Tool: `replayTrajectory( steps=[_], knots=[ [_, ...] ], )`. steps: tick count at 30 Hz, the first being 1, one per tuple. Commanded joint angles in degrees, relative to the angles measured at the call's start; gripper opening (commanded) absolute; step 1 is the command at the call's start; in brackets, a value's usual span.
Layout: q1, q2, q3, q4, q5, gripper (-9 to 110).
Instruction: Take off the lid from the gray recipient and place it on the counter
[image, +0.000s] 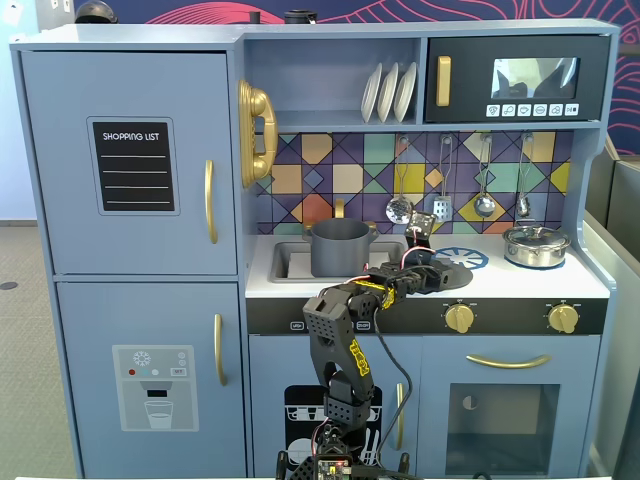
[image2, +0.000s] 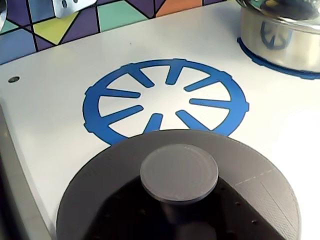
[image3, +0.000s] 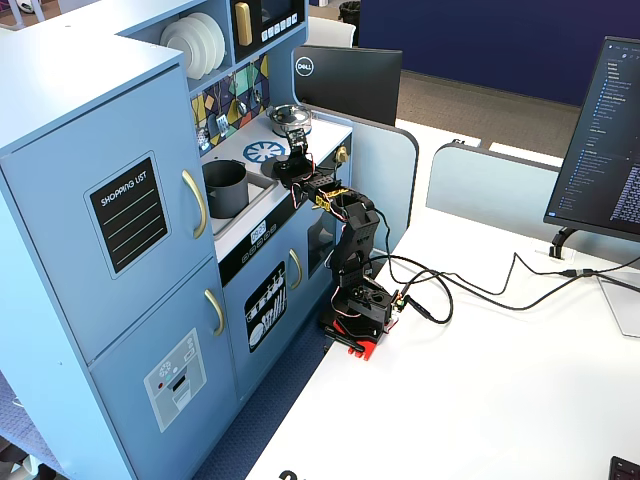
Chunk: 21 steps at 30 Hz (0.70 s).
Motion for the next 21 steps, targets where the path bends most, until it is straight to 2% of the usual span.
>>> replayTrajectory(
  steps=[1,6,15,21],
  knots=[
    [1.58,2.2,0.0,-1.32,-0.18,21],
    [2.55,3.16,-0.18,-1.67,-0.7,30],
    [2.81,5.8,-4.31,-0.79,-1.14,28],
    [1.41,11.25,-10.99,7.47,-0.44,26]
  ],
)
